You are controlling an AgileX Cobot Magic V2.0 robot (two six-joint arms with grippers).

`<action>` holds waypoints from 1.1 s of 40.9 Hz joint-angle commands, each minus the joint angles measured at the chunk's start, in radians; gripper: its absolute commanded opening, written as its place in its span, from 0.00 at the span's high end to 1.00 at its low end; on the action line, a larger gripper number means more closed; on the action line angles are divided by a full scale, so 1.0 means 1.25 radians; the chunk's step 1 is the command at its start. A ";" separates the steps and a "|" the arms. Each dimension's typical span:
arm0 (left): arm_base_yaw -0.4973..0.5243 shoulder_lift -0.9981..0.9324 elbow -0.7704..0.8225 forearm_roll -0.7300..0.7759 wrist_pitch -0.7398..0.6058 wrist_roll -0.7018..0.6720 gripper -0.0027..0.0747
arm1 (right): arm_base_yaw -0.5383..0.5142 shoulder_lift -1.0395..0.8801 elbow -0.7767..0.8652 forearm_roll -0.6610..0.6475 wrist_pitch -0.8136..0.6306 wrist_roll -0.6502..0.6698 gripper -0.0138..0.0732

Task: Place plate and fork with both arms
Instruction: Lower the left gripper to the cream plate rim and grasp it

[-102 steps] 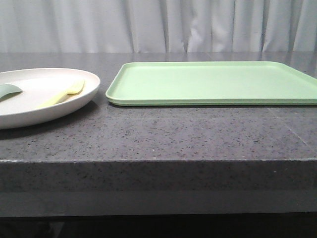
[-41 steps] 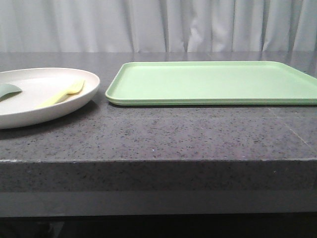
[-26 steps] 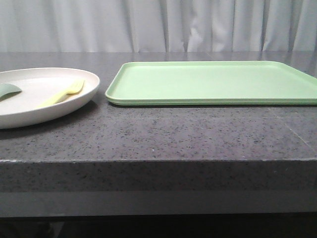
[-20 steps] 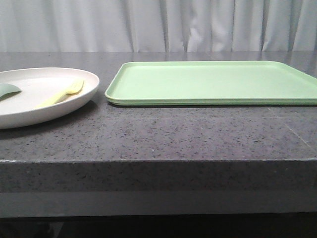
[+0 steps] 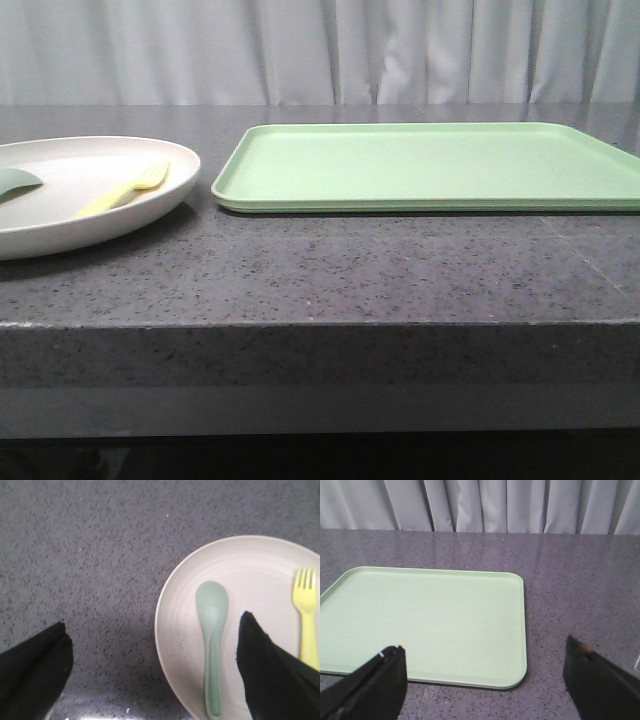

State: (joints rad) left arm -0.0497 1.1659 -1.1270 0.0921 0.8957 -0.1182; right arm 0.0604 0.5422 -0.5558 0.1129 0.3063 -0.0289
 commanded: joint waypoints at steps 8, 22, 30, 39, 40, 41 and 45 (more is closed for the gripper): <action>0.005 0.176 -0.129 0.006 0.160 -0.014 0.15 | 0.001 0.005 -0.031 -0.005 -0.061 -0.003 0.09; 0.005 0.294 -0.130 0.015 0.133 -0.014 0.15 | 0.001 0.005 -0.031 -0.005 -0.061 -0.003 0.09; 0.005 0.313 -0.130 0.015 0.105 -0.014 0.15 | 0.001 0.005 -0.031 -0.005 -0.061 -0.003 0.09; 0.005 0.334 -0.129 0.013 0.105 -0.014 0.15 | 0.001 0.005 -0.031 -0.005 -0.061 -0.003 0.09; 0.005 0.340 -0.129 0.013 0.107 -0.014 0.15 | 0.001 0.005 -0.031 -0.005 -0.061 -0.003 0.09; 0.005 0.342 -0.129 0.013 0.108 -0.014 0.15 | 0.001 0.005 -0.031 -0.005 -0.061 -0.003 0.09; 0.005 0.347 -0.129 0.012 0.112 -0.014 0.15 | 0.001 0.005 -0.031 -0.005 -0.061 -0.003 0.09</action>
State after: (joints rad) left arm -0.0452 1.6242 -1.2610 0.1018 1.0527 -0.1223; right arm 0.0604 0.5422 -0.5584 0.1129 0.3063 -0.0289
